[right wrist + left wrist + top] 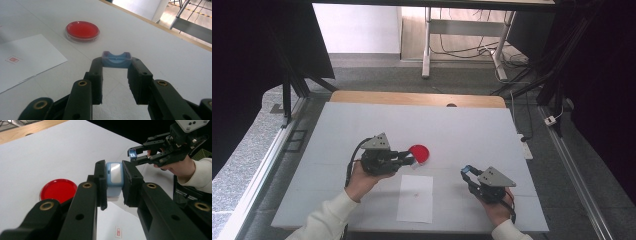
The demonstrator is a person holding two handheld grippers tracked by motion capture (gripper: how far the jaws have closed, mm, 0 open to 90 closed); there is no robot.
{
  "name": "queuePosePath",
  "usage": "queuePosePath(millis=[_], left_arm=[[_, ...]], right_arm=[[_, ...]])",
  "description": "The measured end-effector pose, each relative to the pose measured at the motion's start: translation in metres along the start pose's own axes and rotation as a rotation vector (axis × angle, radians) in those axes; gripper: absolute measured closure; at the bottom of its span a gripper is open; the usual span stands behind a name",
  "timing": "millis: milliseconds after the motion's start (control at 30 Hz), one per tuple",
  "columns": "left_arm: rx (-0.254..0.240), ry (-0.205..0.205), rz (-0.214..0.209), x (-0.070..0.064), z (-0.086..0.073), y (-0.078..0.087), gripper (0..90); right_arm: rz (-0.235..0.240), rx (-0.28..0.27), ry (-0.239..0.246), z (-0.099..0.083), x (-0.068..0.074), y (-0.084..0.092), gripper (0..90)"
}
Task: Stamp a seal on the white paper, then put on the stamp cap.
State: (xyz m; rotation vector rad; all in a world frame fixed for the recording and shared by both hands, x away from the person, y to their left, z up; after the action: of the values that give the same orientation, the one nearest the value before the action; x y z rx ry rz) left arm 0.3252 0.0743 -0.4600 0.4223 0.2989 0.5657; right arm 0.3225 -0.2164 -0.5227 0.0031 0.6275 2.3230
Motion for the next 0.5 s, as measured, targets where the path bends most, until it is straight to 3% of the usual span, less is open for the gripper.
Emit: queuePosePath(millis=[500], left_arm=[[-0.002, 0.004, 0.002, 0.0004, 0.0000, -0.0013, 75.4]], right_arm=[[0.015, -0.005, 0.009, 0.0025, 0.0059, -0.0024, 65.3]])
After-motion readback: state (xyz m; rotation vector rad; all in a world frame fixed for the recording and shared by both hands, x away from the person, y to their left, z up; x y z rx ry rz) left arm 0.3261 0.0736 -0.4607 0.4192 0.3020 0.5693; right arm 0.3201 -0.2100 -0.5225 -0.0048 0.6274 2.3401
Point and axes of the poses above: each handheld gripper's, and its own axes: y roughly backward along the jaws, z roughly out of its top, x roughly to its left, the point moved 5 cm from there along -y, roughly forward along the jaws, and after that the axes turned 6 degrees about z, right-handed, at the moved point
